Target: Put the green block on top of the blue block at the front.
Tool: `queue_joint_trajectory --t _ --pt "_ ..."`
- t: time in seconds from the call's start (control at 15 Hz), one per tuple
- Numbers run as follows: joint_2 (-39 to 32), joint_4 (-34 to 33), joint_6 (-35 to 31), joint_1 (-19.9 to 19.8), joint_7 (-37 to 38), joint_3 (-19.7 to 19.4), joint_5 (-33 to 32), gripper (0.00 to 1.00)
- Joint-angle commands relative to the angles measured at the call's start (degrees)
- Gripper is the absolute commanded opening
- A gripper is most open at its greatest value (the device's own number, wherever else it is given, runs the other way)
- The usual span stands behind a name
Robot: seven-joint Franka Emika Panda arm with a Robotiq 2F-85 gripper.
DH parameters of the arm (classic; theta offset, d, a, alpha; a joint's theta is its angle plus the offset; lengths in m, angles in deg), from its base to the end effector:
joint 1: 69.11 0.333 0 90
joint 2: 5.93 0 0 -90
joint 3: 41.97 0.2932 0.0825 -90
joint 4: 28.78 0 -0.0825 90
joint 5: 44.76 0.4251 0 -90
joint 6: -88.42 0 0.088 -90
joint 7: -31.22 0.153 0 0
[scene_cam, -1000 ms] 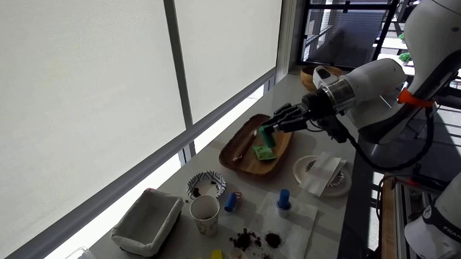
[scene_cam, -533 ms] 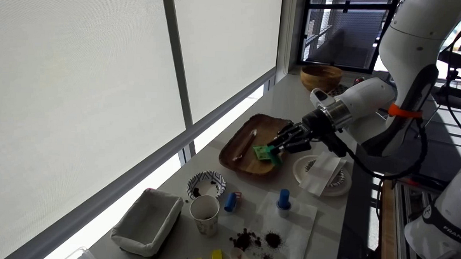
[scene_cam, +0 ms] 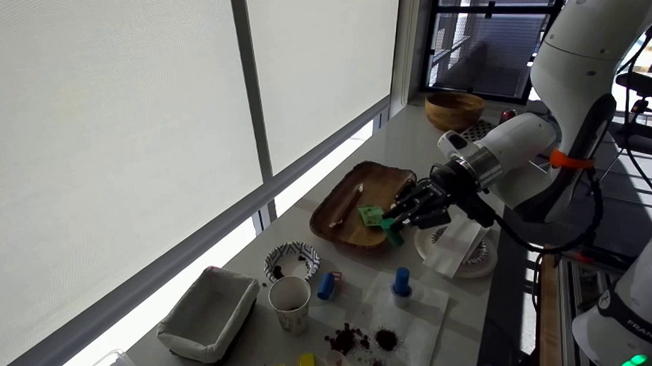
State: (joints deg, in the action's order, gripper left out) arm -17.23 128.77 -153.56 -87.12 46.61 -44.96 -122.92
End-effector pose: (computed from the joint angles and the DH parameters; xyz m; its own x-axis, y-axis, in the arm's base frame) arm 0.3750 0.0401 0.2143 0.3115 0.3070 0.8993 0.7690 -0.6373 -0.0488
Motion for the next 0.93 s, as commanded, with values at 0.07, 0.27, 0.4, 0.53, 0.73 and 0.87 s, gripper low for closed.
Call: queue_joint_trajectory --t 0.07,0.27,0.4,0.53,0.73,0.87 --pt "-3.37 -1.26 0.13 -15.7 -8.85 18.14 -4.73 0.08" --pt "-8.56 -0.83 -1.24 -23.05 -18.47 23.9 -6.34 0.08" --pt "-11.29 -0.52 -1.17 -24.87 -23.04 23.03 -9.25 0.08" --pt "-13.81 -0.82 -1.06 -26.27 -26.05 21.91 -11.67 0.08" --pt "-18.44 -2.19 -0.97 -29.59 -28.41 23.51 -13.69 0.08" --pt "-21.18 -2.97 -0.85 -31.62 -28.19 25.0 -14.69 0.08"
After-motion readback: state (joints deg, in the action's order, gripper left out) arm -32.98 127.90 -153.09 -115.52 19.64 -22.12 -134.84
